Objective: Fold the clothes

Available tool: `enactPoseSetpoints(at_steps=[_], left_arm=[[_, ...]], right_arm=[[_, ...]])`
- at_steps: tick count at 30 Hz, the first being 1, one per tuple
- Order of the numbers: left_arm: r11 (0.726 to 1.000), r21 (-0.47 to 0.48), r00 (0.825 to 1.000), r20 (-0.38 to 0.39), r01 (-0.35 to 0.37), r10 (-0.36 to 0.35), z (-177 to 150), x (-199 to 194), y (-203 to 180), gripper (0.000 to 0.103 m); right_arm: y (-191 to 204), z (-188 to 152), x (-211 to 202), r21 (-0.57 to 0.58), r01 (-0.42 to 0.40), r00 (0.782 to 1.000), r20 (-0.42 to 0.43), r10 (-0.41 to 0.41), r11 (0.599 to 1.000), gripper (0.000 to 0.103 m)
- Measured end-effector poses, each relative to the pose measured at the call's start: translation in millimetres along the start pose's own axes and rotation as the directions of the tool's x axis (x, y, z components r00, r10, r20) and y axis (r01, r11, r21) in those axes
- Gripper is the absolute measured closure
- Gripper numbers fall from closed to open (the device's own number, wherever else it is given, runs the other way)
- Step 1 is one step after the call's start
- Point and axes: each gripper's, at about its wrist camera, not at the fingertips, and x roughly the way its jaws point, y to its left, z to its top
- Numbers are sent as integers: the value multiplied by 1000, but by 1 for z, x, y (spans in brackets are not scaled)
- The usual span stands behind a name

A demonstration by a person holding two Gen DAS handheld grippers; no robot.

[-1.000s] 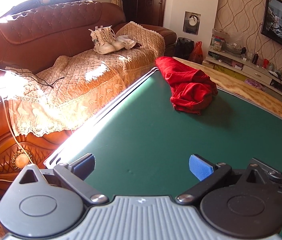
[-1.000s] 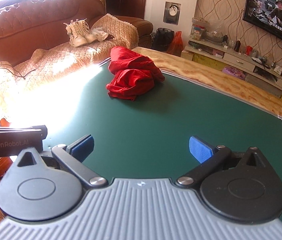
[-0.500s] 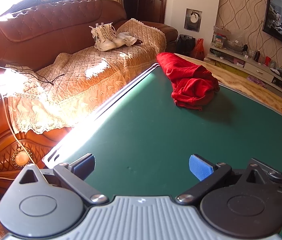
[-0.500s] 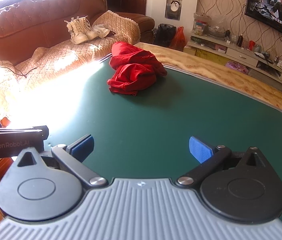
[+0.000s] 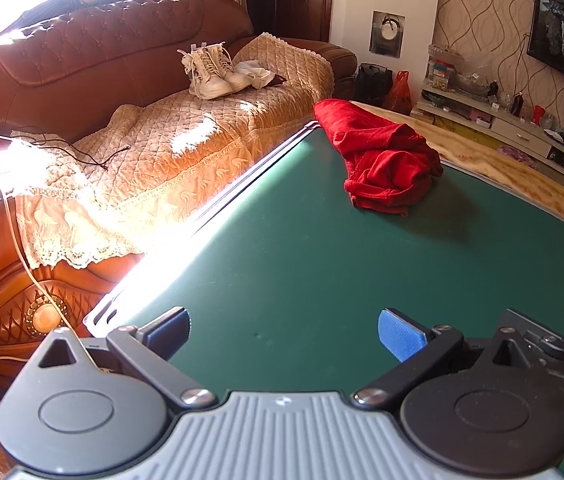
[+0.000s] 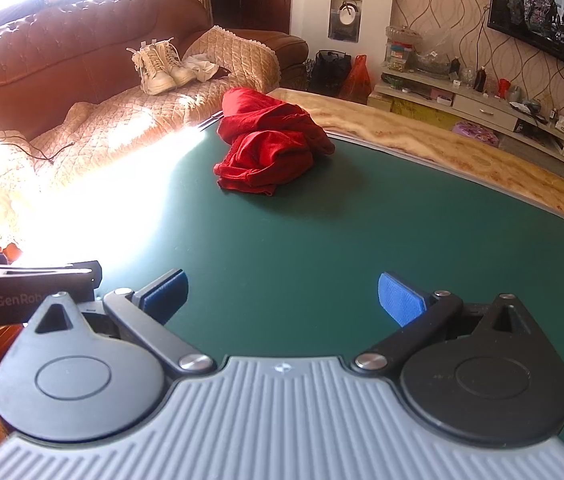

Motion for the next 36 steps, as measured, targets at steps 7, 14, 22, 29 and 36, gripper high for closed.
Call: enactPoseSetpoints(at_steps=[7, 14, 22, 29, 36], left_arm=[[1000, 3, 1000, -15, -3, 3, -2, 9, 0, 0], [1000, 4, 1000, -25, -5, 5, -4, 18, -1, 0], [1000, 9, 999, -34, -10, 11, -4, 27, -4, 0], [1000, 12, 999, -42, -12, 13, -5, 36, -6, 0], [1000, 5, 999, -51, -3, 3, -5, 47, -6, 0]], right_arm=[[0, 1, 8, -1, 18, 1000, -6, -18, 1000, 0], [-1, -1, 17, 4, 17, 1000, -20, -17, 1000, 0], [-3, -2, 26, 9, 17, 1000, -23, -17, 1000, 0], [-4, -2, 32, 8, 18, 1000, -25, -18, 1000, 0], [-6, -1, 43, 7, 12, 999, -38, -12, 1000, 0]])
